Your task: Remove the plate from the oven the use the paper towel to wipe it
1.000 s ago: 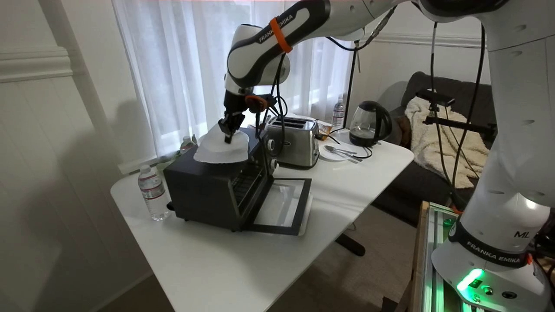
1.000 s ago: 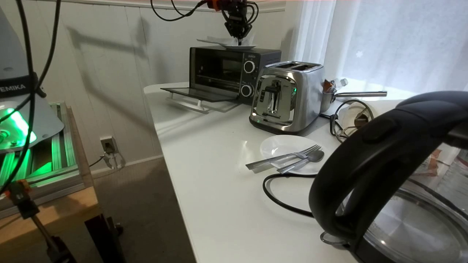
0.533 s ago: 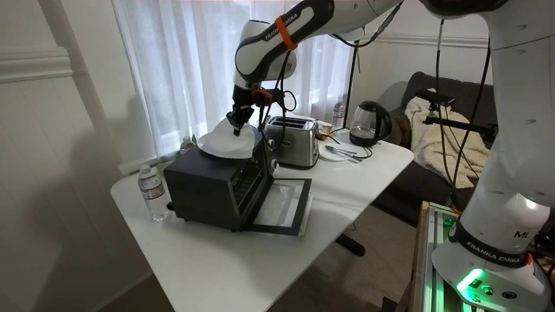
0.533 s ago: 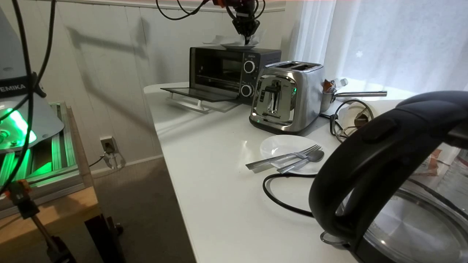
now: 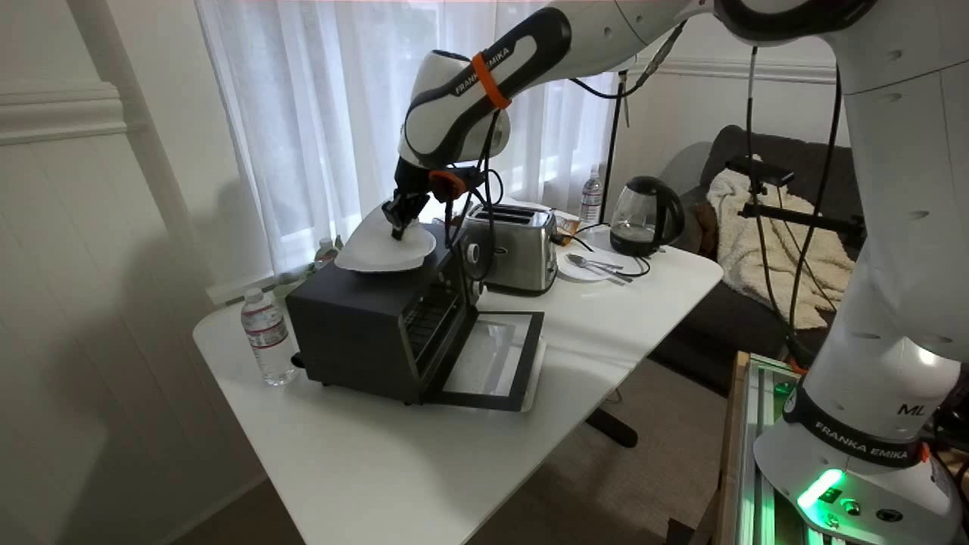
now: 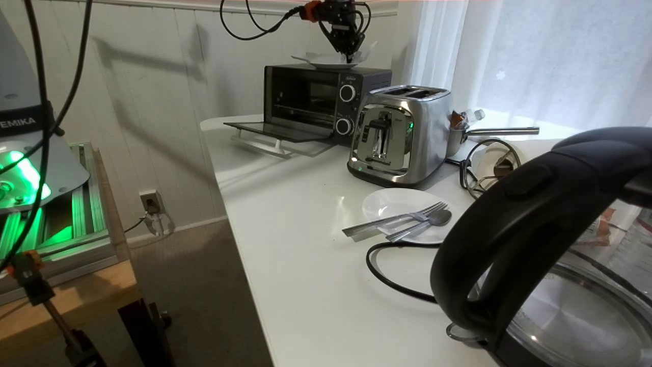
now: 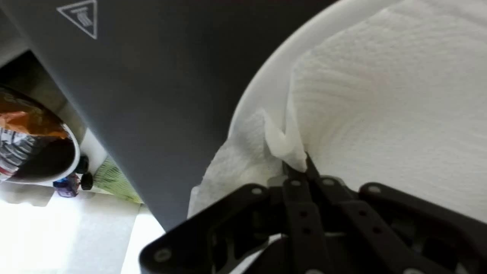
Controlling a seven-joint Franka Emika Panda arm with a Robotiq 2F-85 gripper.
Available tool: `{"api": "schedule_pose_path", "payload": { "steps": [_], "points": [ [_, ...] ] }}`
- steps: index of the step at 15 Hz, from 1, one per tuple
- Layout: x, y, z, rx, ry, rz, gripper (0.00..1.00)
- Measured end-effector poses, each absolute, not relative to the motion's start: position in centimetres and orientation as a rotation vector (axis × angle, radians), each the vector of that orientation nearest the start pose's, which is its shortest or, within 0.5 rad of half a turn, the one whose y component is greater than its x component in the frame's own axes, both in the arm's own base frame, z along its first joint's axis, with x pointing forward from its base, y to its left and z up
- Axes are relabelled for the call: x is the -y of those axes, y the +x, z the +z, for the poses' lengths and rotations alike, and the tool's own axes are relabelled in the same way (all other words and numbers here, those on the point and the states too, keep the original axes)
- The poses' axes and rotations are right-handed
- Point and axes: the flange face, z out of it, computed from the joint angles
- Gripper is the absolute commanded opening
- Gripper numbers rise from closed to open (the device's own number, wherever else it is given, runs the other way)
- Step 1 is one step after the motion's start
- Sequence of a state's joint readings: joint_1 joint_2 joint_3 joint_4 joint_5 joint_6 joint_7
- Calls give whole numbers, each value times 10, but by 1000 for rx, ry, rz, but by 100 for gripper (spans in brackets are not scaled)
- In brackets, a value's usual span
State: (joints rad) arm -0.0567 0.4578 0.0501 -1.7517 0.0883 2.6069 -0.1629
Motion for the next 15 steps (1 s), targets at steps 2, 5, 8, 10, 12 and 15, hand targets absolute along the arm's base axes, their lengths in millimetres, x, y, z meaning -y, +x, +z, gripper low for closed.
{"api": "schedule_pose_path", "payload": {
  "steps": [2, 5, 8, 10, 12, 15],
  "points": [
    [-1, 696, 350, 149, -3004, -658, 0],
    [-18, 698, 348, 190, -2960, -681, 0],
    [-32, 697, 346, 219, -2909, -672, 0],
    [-38, 695, 345, 221, -2883, -654, 0],
    [-40, 694, 346, 212, -2868, -627, 0],
    [-36, 689, 348, 199, -2872, -560, 0]
  ]
}}
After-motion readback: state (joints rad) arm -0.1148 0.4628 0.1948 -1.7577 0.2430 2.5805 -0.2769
